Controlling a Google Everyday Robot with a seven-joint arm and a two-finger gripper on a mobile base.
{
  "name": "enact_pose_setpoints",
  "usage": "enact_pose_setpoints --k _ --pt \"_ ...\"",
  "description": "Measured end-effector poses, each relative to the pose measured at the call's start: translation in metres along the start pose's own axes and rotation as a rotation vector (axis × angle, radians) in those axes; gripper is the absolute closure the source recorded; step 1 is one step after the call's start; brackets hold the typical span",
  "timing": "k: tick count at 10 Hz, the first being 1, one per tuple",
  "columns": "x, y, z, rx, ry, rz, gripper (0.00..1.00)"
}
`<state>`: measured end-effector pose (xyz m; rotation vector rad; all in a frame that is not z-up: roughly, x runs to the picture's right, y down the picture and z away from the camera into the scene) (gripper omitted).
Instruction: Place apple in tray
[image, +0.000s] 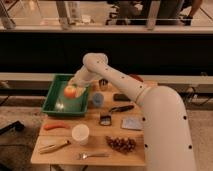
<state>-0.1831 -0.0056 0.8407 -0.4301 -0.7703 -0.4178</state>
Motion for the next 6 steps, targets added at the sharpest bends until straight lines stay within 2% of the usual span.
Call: enact_pose_setpoints --k 4,6 --pt "-0.0068 -0.0058 0.0045 0.000 -0.013 -0.030 0.20" --pt "-0.0091 -0.0089 0.0046 0.011 -0.020 -0.044 0.20"
